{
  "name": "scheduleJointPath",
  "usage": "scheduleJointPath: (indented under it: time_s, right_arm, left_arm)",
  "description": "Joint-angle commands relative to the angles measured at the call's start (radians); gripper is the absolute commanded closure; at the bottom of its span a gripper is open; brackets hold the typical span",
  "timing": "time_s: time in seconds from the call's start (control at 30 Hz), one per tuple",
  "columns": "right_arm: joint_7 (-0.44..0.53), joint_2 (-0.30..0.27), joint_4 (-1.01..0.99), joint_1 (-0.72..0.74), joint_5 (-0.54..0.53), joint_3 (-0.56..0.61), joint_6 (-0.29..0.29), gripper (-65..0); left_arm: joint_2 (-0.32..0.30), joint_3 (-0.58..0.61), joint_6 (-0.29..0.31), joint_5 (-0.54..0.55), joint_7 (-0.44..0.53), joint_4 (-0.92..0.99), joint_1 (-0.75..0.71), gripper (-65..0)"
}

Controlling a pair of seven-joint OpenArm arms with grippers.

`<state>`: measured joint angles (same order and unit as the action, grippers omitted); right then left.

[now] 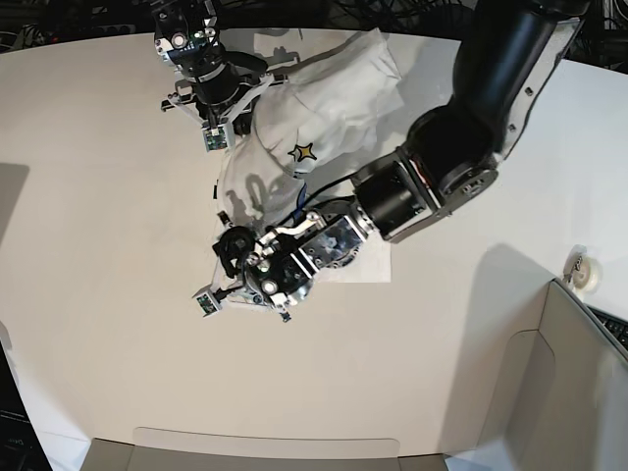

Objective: Layout the t-shirt on the table in an organized manner, then fold the t-shirt properly
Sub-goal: 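Grasp the t-shirt fabric with both grippers, then drag the gripped fabric with the left gripper toward the right gripper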

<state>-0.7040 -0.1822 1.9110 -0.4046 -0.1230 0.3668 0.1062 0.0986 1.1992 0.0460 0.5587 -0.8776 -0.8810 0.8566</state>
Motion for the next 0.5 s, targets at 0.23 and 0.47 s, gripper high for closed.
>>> scheduleJointPath:
  time_s: [0.23,0.47]
  right_arm:
    - [0.016,0.002,-0.001,0.002,0.158,0.100,-0.003,0.0]
    - [0.022,0.029,-0.057,0.005,0.162,0.100,-0.003,0.0]
  left_arm:
    - [0.058,-0.011,-0.048,0.005,-0.032,0.003,0.017,-26.7]
    - [0.058,-0.014,-0.384,0.010,-0.122,0.000,0.010,-26.7]
